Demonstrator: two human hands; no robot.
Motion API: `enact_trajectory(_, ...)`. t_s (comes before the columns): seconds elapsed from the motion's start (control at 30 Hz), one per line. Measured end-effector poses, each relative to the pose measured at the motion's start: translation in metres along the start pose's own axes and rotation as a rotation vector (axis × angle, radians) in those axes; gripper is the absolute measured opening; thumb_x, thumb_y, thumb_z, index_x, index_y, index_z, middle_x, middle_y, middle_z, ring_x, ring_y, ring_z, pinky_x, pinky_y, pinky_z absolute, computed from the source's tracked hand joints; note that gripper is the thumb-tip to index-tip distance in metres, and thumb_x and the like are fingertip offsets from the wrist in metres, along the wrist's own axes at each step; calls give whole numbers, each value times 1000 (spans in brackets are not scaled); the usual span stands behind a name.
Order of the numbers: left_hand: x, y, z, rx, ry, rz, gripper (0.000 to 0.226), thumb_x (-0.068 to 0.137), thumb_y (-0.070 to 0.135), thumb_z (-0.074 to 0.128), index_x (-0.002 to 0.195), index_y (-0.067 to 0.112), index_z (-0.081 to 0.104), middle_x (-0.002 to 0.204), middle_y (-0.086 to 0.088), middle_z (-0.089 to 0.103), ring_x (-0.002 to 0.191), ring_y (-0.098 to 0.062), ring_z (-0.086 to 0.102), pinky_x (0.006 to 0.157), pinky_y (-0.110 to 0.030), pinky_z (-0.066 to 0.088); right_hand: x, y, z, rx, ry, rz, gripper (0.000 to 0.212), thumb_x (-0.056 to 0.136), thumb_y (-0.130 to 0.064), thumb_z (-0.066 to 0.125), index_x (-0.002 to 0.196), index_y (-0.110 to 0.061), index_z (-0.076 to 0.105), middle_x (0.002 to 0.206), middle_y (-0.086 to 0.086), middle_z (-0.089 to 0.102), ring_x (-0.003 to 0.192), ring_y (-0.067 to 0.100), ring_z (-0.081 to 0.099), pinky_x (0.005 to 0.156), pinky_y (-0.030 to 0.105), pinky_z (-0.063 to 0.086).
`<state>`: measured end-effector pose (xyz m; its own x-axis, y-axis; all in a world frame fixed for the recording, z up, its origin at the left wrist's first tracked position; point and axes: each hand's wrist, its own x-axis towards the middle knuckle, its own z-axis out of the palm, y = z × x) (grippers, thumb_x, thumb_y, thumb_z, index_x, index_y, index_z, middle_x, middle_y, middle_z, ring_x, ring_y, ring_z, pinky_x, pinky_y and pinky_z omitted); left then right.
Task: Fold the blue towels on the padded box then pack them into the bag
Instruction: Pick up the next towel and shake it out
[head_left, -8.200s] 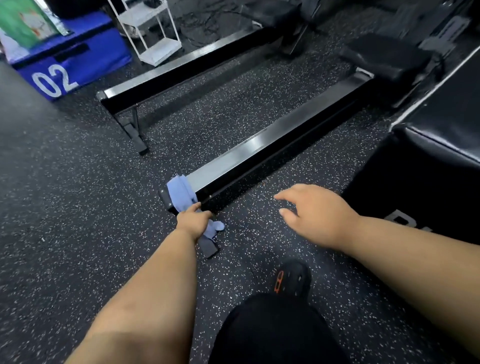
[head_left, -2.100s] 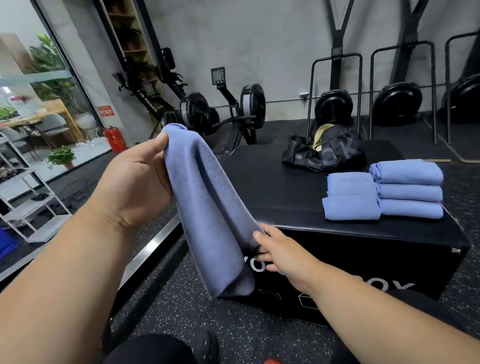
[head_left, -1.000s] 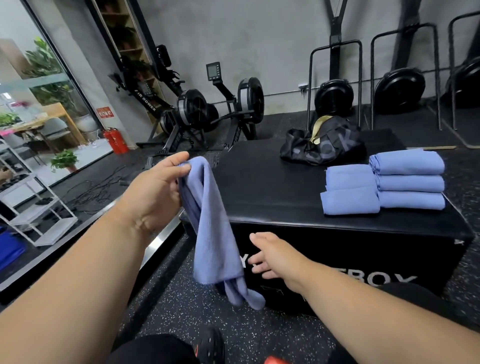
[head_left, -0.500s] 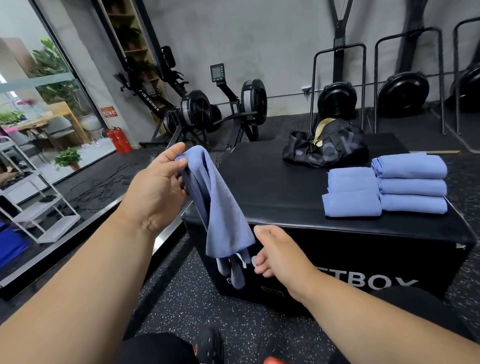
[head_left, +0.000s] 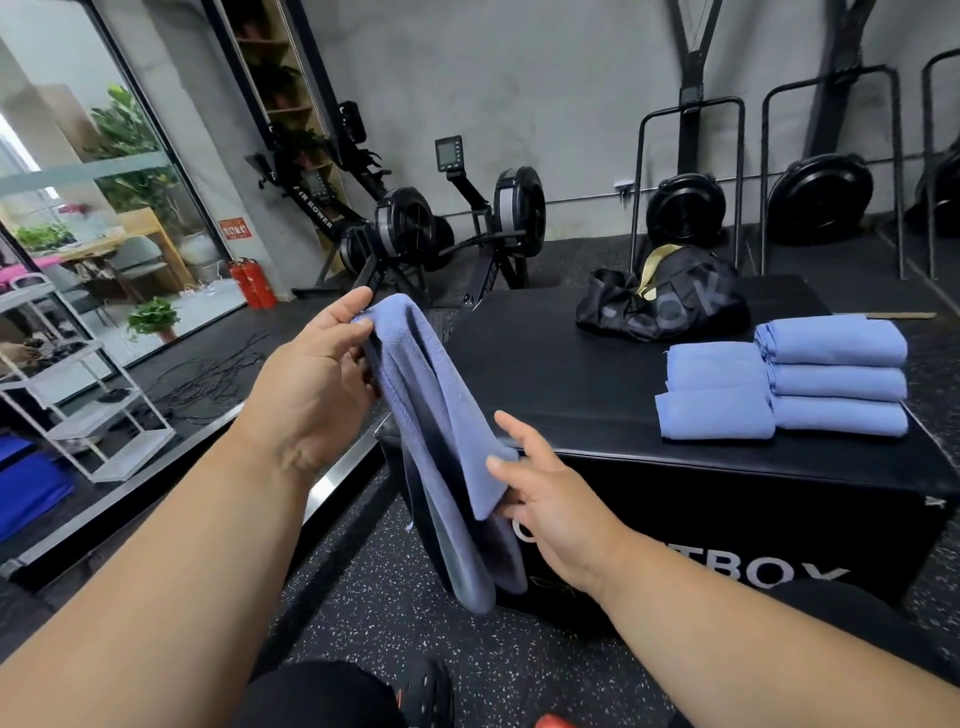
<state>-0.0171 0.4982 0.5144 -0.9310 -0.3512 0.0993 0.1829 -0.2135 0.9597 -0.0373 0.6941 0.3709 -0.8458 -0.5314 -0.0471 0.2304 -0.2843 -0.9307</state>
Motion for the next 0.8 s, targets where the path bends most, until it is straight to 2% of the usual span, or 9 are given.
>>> enact_trajectory(0.07,0,-2,-6,-6,4,-10,32,107,7,48,129,25,63,109,2,76,94,-16,66,88,-36,49,2,-5,-4,79,13,-75,52,104,-4,59,144,-37,54,121,0,75,110,17,73,90,28,58)
enact_trajectory(0.17,-1,-6,-12,16,25,-28,30,107,7,48,126,26,63,103,3,77,88,-13,67,84,-34,49,8,-13,-13,144,68,-130,50,100,1,60,138,-32,62,110,7,72,107,22,71,104,39,54)
enact_trajectory(0.3,2,-16,-26,113,74,-65,31,107,9,50,129,24,65,118,-2,72,98,-17,64,88,-36,48,9,-23,-18,-108,41,-93,55,93,1,69,137,-32,65,130,1,72,120,23,70,107,36,53)
enact_trajectory(0.4,3,-22,-40,202,125,-103,30,106,11,53,130,21,69,128,-8,73,105,-20,63,87,-34,50,20,-42,-38,-111,169,-187,60,85,-8,75,137,-36,64,131,0,71,119,20,69,108,37,52)
enact_trajectory(0.43,3,-24,-44,220,141,-108,29,106,11,54,128,20,70,125,-8,74,104,-19,63,83,-32,51,22,-46,-43,-118,192,-184,61,86,-11,78,138,-38,62,131,-2,69,117,16,69,107,36,52)
enact_trajectory(0.57,-1,-32,-54,330,155,-107,22,105,10,57,119,19,71,101,-1,72,84,-13,60,70,-29,45,18,-47,-47,-316,121,-129,68,82,-15,83,143,-37,60,143,-12,61,126,2,61,110,28,48)
enact_trajectory(0.63,-1,-38,-60,379,153,-112,17,104,10,60,114,19,71,93,1,69,76,-11,58,67,-27,43,20,-58,-55,-244,240,-194,65,76,-20,84,135,-40,66,132,-1,69,115,10,67,102,30,52)
enact_trajectory(0.7,0,-43,-68,428,142,-118,11,103,15,64,110,21,71,83,6,65,70,-8,53,66,-25,40,23,-64,-64,-185,300,-165,61,73,-23,86,127,-44,69,117,8,72,99,19,71,88,34,55)
enact_trajectory(0.8,3,-51,-72,506,168,-125,8,104,20,64,108,21,70,81,7,60,68,-8,47,64,-26,36,20,-63,-68,-148,198,-67,52,86,-9,81,127,-40,71,99,10,66,90,21,69,85,35,56)
